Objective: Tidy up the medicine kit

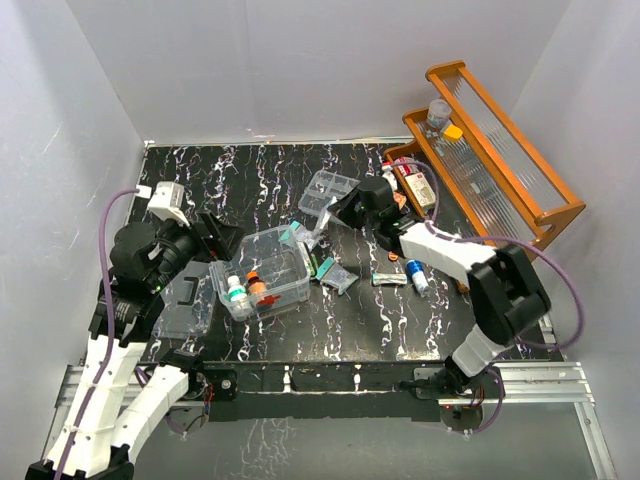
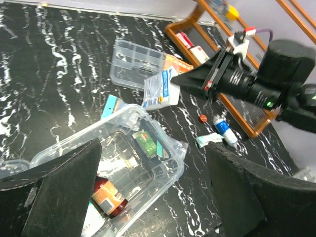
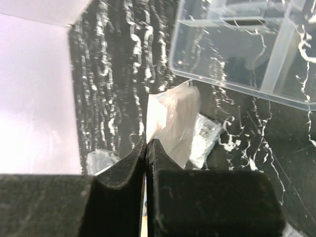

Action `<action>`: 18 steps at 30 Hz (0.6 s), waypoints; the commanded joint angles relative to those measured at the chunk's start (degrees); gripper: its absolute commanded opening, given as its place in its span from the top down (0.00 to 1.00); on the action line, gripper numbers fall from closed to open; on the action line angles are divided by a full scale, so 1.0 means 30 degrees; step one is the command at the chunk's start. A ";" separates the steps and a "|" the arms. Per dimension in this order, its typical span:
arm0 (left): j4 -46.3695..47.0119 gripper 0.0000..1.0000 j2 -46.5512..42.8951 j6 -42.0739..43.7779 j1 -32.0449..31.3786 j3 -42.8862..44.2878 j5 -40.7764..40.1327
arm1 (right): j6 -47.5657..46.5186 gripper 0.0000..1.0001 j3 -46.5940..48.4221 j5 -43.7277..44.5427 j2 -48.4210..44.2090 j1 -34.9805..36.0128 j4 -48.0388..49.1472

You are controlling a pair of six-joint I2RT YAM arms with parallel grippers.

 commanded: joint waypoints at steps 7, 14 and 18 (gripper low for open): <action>0.4958 0.19 0.0658 -0.0727 -0.0060 -0.1551 0.5265 | -0.3091 1.00 0.0099 0.0490 -0.6361 -0.0069 -0.4989; 1.0671 0.15 0.0622 -0.1498 -0.0086 -0.4566 0.7382 | -0.2778 1.00 0.0255 -0.1246 -0.8486 -0.0118 -0.8298; 1.1288 0.15 0.1781 -0.0495 -0.0433 -0.4902 0.7880 | -0.2086 1.00 -0.0184 -0.2648 -0.9547 -0.0101 -0.8854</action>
